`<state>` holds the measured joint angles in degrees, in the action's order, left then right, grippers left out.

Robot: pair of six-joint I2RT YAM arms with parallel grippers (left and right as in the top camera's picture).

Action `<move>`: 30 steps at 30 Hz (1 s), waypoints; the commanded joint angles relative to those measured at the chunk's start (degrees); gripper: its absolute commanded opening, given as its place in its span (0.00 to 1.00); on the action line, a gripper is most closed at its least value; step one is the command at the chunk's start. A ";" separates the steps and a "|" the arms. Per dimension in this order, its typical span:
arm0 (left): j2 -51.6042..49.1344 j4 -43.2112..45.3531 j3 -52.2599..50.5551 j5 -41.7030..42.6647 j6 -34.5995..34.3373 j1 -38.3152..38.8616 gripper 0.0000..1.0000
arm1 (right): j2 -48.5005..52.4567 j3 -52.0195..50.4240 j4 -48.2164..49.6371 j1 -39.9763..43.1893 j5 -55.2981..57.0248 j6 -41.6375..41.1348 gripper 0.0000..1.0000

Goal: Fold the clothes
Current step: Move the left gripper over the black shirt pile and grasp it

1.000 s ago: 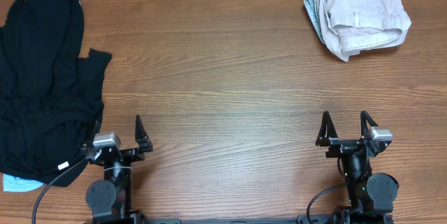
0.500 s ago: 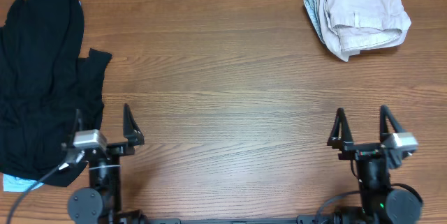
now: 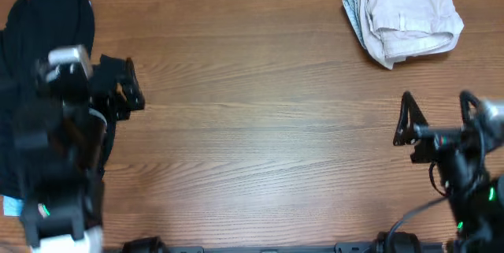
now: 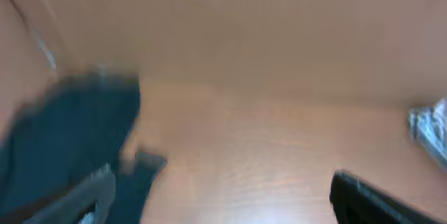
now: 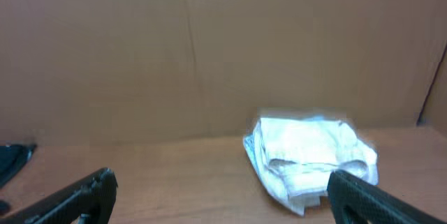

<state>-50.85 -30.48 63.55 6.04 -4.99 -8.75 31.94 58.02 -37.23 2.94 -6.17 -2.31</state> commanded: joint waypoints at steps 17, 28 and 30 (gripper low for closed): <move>-51.43 -21.00 30.36 0.02 15.32 -0.55 1.00 | 51.10 19.17 -10.62 -0.26 -33.09 0.61 1.00; -63.49 -8.87 30.36 -12.44 15.30 -4.55 1.00 | 64.17 19.15 -11.78 -0.37 -34.21 0.61 0.86; -65.68 -7.54 30.36 -12.41 15.30 -5.44 1.00 | 64.37 19.15 -11.76 -0.37 -34.18 0.61 0.86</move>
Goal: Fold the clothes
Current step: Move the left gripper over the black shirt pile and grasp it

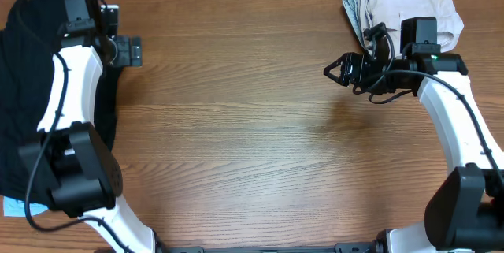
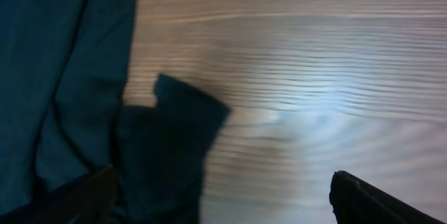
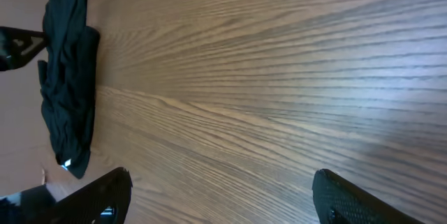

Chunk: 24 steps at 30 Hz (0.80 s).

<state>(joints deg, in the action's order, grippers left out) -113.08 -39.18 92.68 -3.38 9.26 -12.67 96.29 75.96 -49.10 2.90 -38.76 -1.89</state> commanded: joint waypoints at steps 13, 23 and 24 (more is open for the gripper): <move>-13.00 3.21 1.22 -3.93 1.25 -2.99 0.82 | 0.02 1.20 0.28 -0.33 -1.18 -1.36 0.69; -13.81 3.34 1.22 -6.27 1.27 -3.32 0.52 | 0.02 1.20 0.37 -0.33 -1.18 -1.33 0.60; -14.01 3.43 1.22 -6.25 1.27 -3.45 0.46 | 0.02 1.20 0.37 -0.33 -1.18 -1.33 0.59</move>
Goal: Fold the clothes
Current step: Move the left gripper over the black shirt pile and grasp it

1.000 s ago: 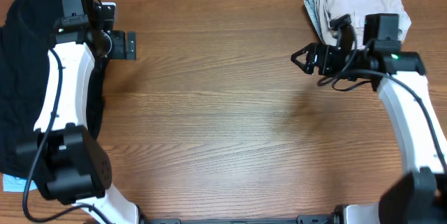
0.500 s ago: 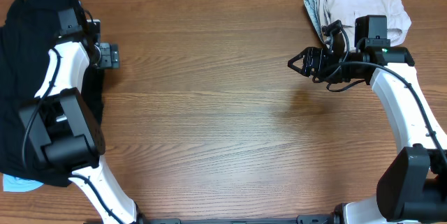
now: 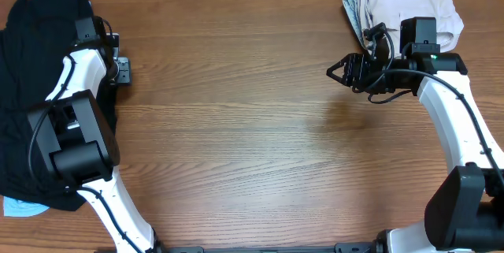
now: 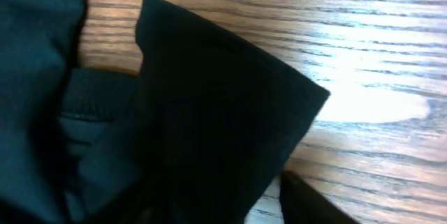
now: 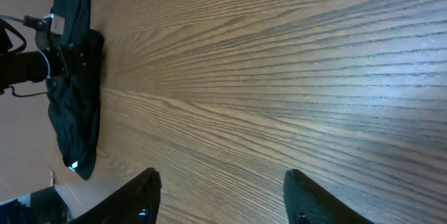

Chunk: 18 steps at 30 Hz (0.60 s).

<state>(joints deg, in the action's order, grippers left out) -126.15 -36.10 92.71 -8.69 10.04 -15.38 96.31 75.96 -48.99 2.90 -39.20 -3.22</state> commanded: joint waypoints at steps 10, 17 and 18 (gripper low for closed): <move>0.63 -3.37 3.32 -0.92 -1.22 0.42 0.04 | 0.00 1.22 0.33 -0.33 0.72 -0.02 0.53; 3.02 -19.96 21.35 4.70 -4.35 2.62 0.04 | -0.31 2.05 0.50 -0.31 0.72 -1.38 0.51; 3.30 -22.53 24.30 6.14 -4.39 3.08 0.04 | -0.37 2.27 0.46 -0.31 0.70 -1.49 0.51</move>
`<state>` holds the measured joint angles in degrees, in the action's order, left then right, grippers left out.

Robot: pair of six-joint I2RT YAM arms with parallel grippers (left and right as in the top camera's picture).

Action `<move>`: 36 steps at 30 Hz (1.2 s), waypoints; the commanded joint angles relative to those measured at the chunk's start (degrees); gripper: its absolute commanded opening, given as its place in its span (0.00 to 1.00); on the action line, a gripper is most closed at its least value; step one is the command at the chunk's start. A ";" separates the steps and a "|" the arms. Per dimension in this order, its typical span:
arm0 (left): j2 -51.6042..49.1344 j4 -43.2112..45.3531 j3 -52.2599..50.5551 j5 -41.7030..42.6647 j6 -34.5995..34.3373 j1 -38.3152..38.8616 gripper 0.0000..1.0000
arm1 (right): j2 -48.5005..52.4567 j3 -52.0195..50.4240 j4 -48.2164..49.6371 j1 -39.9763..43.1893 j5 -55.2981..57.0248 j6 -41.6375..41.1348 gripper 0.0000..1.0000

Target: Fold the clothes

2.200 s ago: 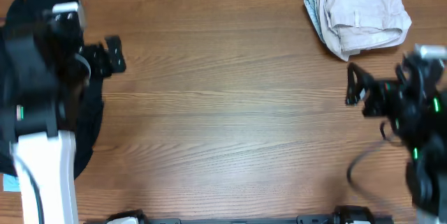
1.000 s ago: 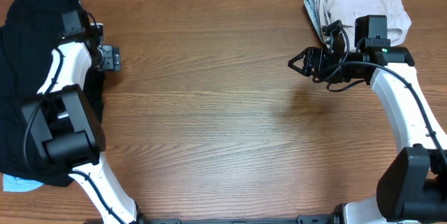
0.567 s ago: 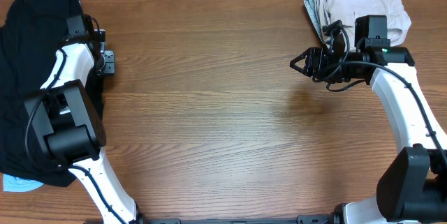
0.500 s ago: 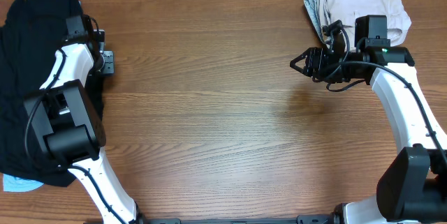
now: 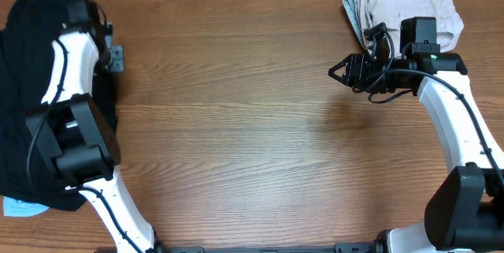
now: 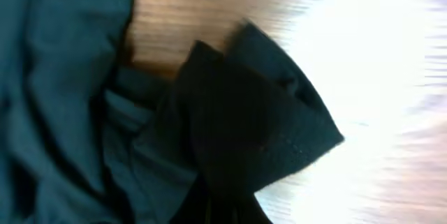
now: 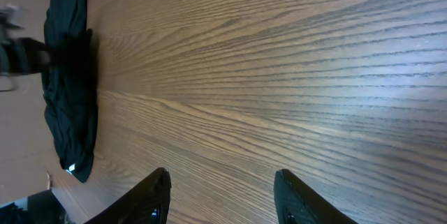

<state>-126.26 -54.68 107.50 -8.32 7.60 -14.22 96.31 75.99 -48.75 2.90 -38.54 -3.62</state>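
A crumpled black garment (image 5: pixel 24 111) lies along the table's left edge. My left gripper (image 5: pixel 108 52) is at the garment's far right border, shut on a corner of it. In the left wrist view that black corner (image 6: pixel 258 119) fans out from the closed fingertips of the left gripper (image 6: pixel 227 213). My right gripper (image 5: pixel 340 70) hovers open over bare wood at the right, pointing left, with nothing between the fingers. In the right wrist view, the right gripper (image 7: pixel 222 197) faces the black garment (image 7: pixel 70 98) far off.
A folded beige and white pile of clothes (image 5: pixel 409 13) sits at the table's far right corner, just behind my right arm. The wooden table (image 5: pixel 236 127) spans the view. A bit of light blue cloth (image 5: pixel 16 206) peeks out under the black garment at front left.
My left gripper has shifted slightly toward the table's back and has shut on the black garment's corner, which now bunches at the fingertips. The right gripper has barely moved and stays open.
Both arms stood near the table's front with grippers open. Then the left had reached the black garment's far right edge, and the right hung beside the beige pile. The left gripper then sat low over a fabric corner and is now shut on it.
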 commanded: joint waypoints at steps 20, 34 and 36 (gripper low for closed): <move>3.56 -23.78 38.86 9.40 -2.03 8.20 0.13 | -1.81 3.58 -1.90 -0.26 0.11 -1.07 0.52; 0.74 -40.30 26.34 13.31 -3.93 7.63 0.58 | -1.81 3.58 -3.63 -0.26 3.43 -1.05 0.65; 0.74 -37.53 21.16 13.75 -4.83 7.58 0.58 | -1.81 3.58 -3.93 -0.28 4.00 -1.05 0.66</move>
<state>-123.98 -93.91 134.50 3.60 4.91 -6.11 96.27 77.69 -52.58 2.90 -35.77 -4.73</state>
